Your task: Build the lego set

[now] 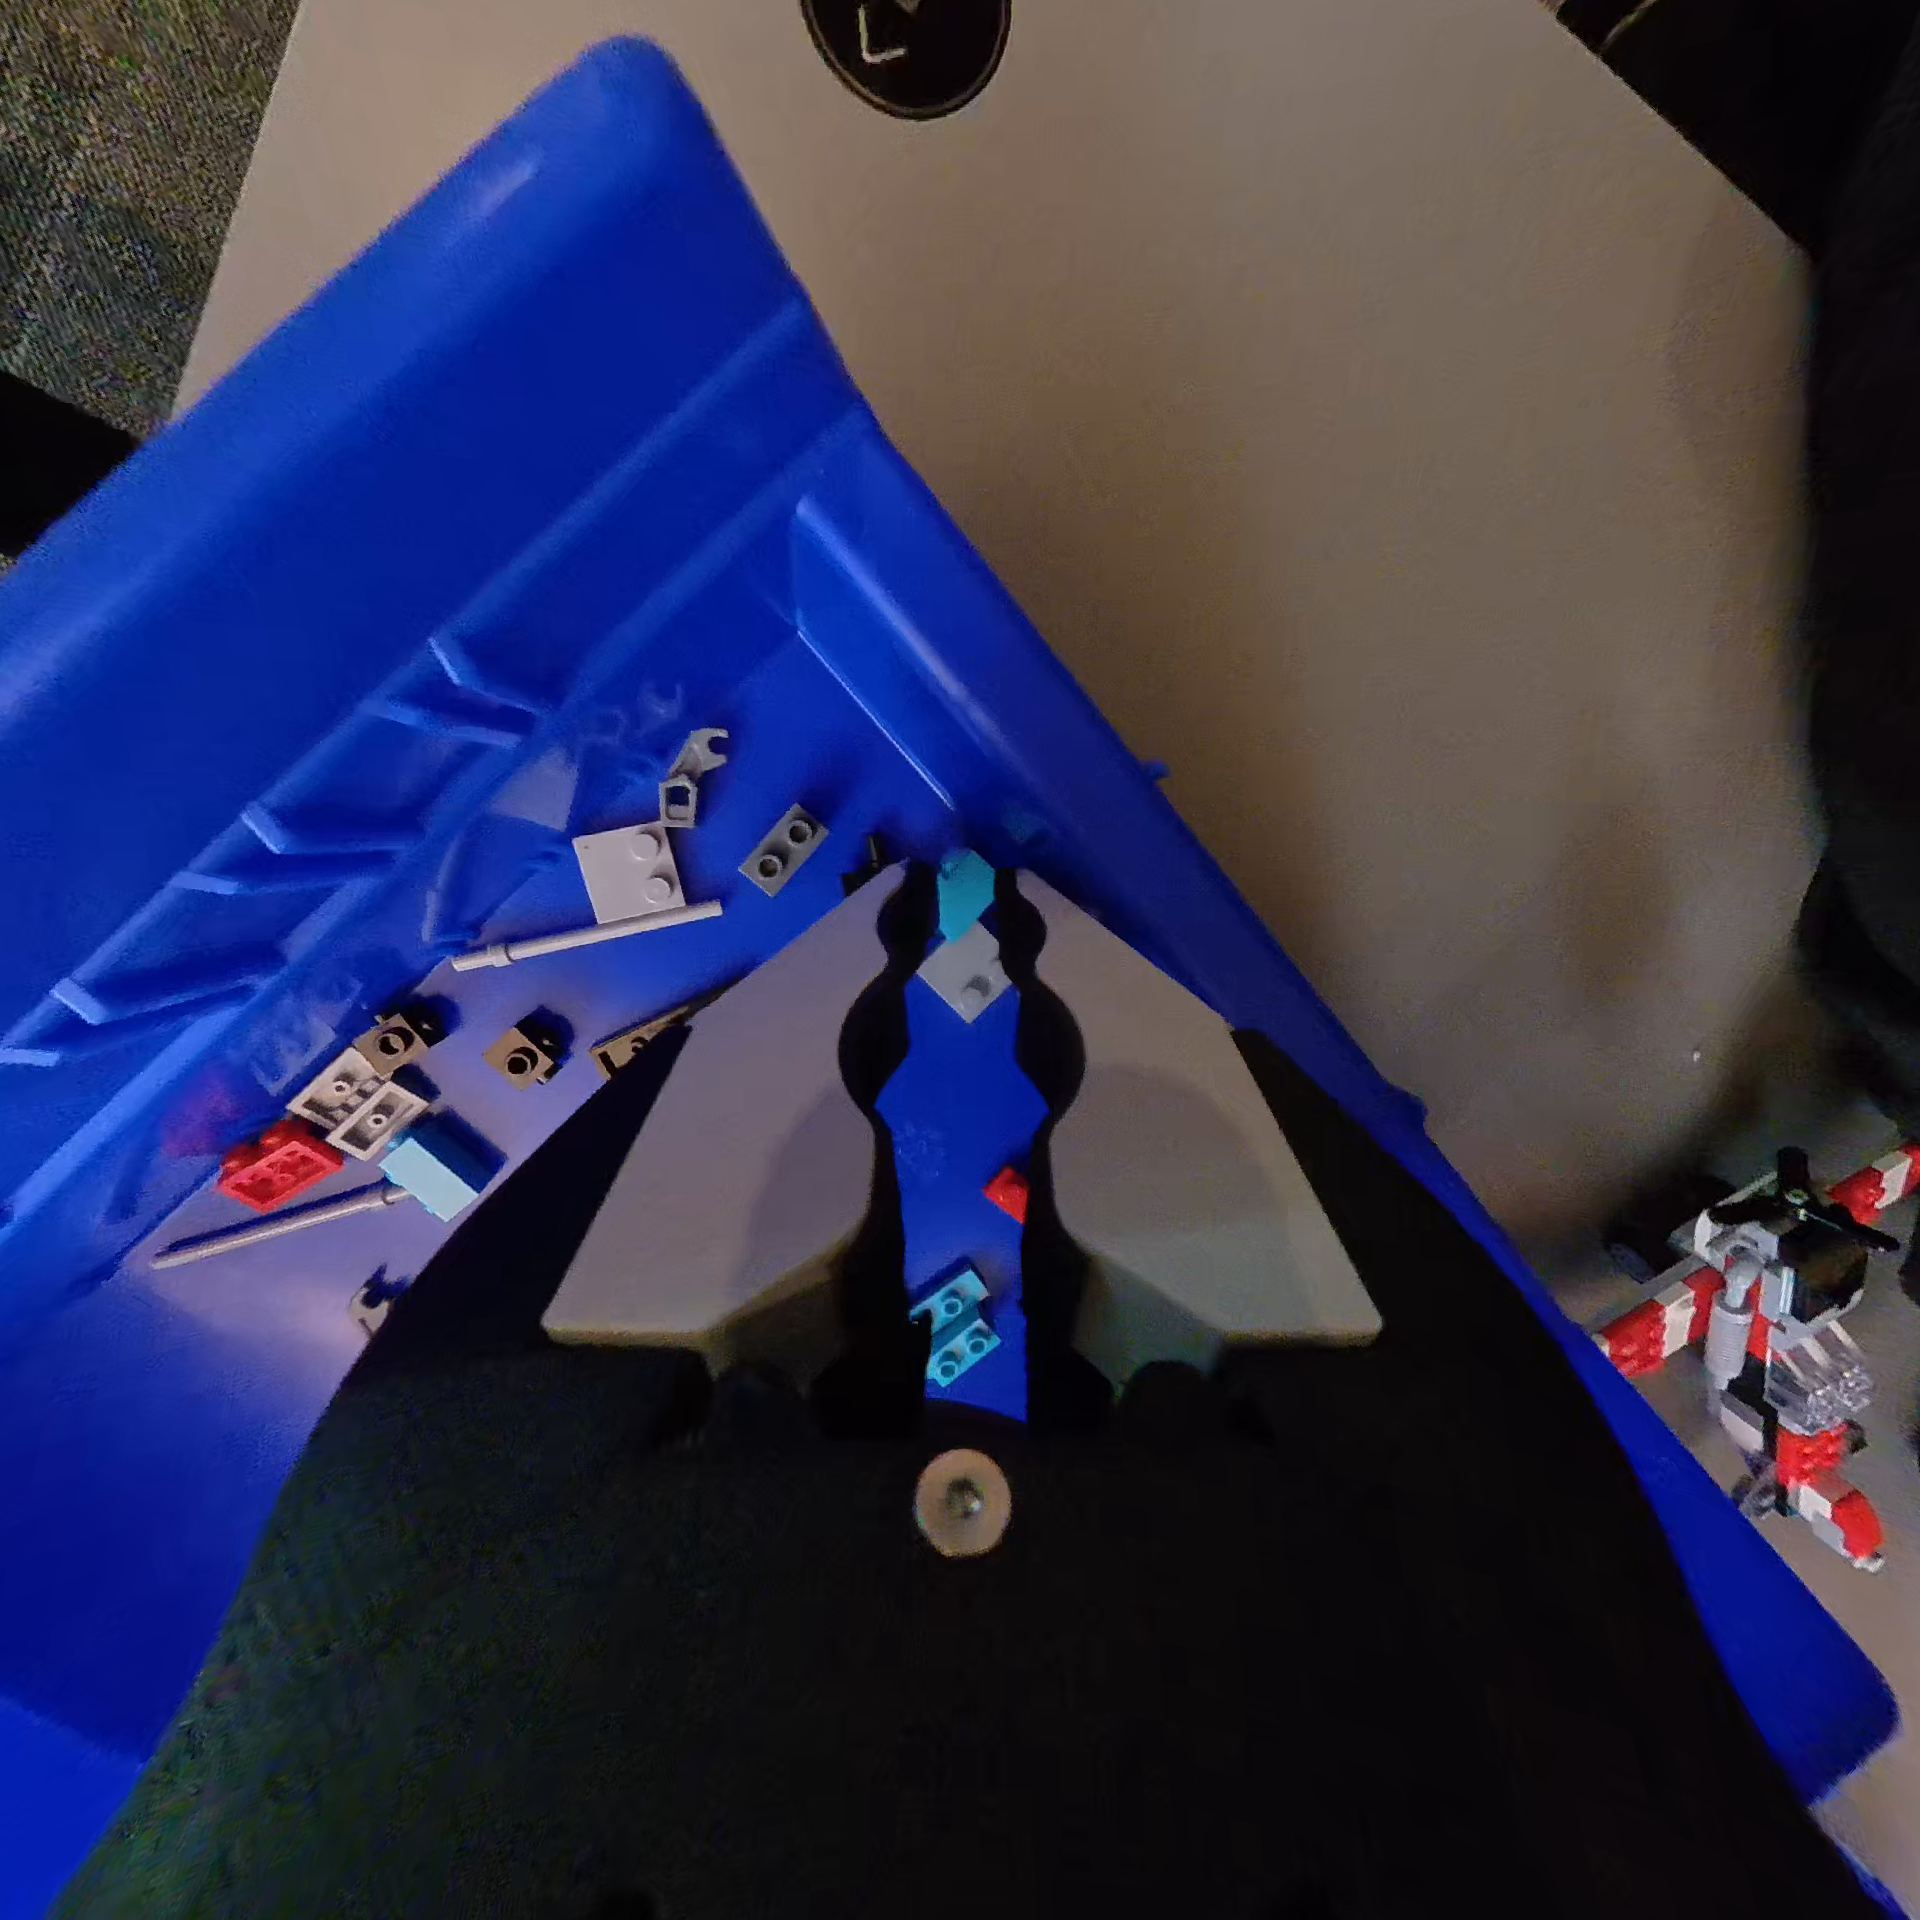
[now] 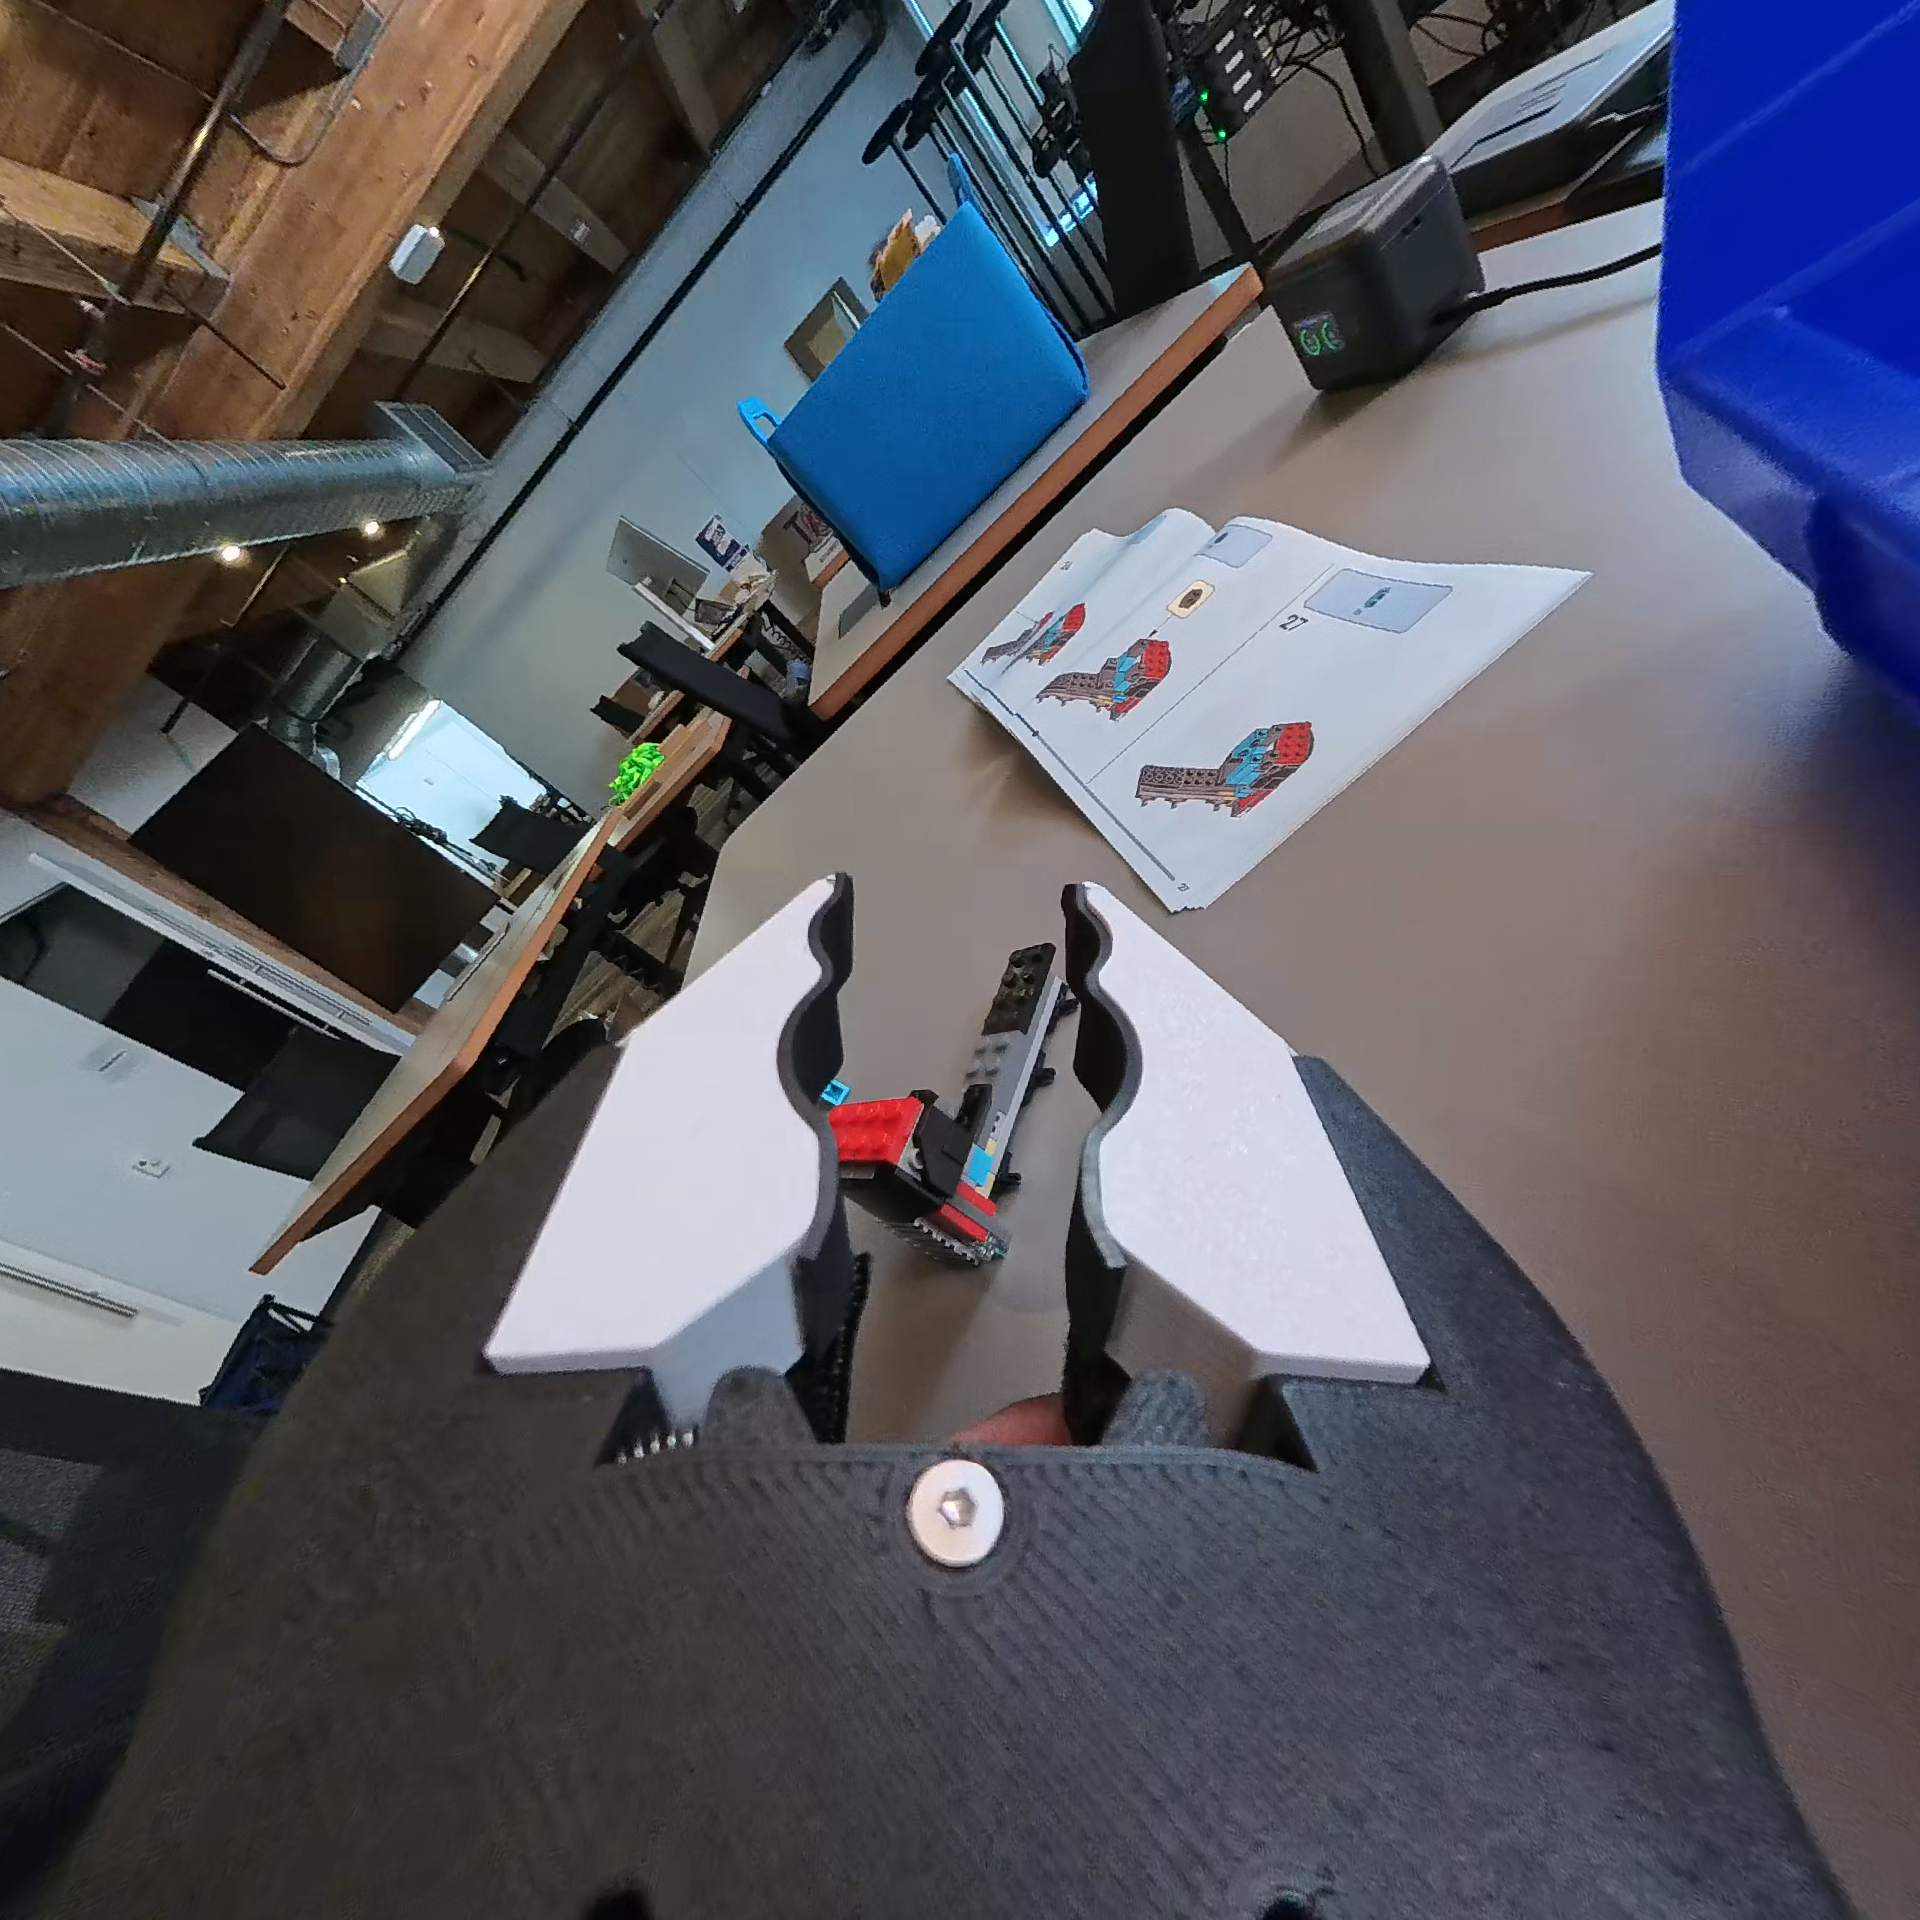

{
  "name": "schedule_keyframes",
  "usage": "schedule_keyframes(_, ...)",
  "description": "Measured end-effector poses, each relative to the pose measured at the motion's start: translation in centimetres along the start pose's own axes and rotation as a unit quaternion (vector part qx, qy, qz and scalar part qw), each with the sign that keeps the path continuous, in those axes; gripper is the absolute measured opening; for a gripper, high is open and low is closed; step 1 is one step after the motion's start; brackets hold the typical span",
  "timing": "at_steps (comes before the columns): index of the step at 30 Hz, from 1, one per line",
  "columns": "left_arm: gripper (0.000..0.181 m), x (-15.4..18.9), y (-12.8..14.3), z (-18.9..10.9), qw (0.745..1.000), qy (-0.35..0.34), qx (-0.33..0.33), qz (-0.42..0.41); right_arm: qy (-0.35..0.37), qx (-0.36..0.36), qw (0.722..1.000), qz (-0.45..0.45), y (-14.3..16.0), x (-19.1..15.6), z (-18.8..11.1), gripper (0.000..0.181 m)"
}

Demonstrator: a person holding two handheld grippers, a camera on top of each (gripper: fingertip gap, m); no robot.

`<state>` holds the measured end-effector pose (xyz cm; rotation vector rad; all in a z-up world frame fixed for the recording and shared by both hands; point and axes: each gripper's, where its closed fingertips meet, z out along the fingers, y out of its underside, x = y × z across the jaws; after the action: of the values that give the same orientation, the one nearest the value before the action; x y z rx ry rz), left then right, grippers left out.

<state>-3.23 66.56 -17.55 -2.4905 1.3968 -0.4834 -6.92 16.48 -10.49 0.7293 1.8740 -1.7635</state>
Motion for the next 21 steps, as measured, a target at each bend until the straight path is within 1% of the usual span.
schedule_keyframes(5,0.013,0.5,-0.3,-0.7,1.0,-0.001,0.017,0.02,-0.001,-0.002,1.0,0.005,0.0,0.1,0.0,0.041)
schedule_keyframes(11,0.014,0.7,0.0,0.3,0.999,0.009,0.006,0.048,-0.005,-0.002,1.0,0.014,0.0,0.1,0.0,0.04)
schedule_keyframes(16,0.013,1.0,-0.1,0.5,0.998,0.027,0.019,0.054,-0.008,0.002,1.0,0.022,-0.2,0.2,-0.1,0.04)
schedule_keyframes(21,0.012,0.9,-0.1,0.4,0.998,0.03,0.022,0.051,-0.008,0.003,1.0,0.023,-0.2,0.3,-0.1,0.04)
